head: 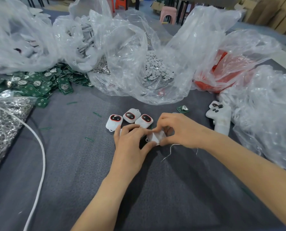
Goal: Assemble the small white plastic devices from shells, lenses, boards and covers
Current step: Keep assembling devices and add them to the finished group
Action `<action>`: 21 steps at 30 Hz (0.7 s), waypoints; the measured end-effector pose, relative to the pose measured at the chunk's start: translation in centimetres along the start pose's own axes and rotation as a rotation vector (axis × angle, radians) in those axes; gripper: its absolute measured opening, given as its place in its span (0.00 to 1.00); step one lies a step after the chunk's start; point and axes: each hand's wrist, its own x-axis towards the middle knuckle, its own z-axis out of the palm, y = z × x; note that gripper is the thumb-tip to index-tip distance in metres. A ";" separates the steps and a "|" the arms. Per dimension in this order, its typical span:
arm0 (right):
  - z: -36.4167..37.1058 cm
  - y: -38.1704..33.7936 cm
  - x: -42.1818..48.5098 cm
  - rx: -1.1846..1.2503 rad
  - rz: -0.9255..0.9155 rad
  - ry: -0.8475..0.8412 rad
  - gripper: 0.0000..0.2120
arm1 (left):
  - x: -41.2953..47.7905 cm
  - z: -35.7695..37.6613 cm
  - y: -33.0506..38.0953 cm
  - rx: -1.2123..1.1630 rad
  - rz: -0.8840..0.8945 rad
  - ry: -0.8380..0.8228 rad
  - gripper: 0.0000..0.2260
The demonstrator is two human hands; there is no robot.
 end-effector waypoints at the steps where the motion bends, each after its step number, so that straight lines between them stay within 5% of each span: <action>1: 0.1 0.1 0.0 -0.007 0.002 0.009 0.12 | 0.0 0.1 0.0 0.005 -0.008 0.002 0.11; 13: 0.8 0.0 -0.2 0.113 0.160 0.011 0.13 | 0.2 -0.1 -0.2 0.162 -0.028 -0.068 0.08; 21: 1.2 0.0 -0.4 0.302 0.247 0.015 0.17 | -0.5 -0.2 0.1 0.256 0.076 -0.033 0.15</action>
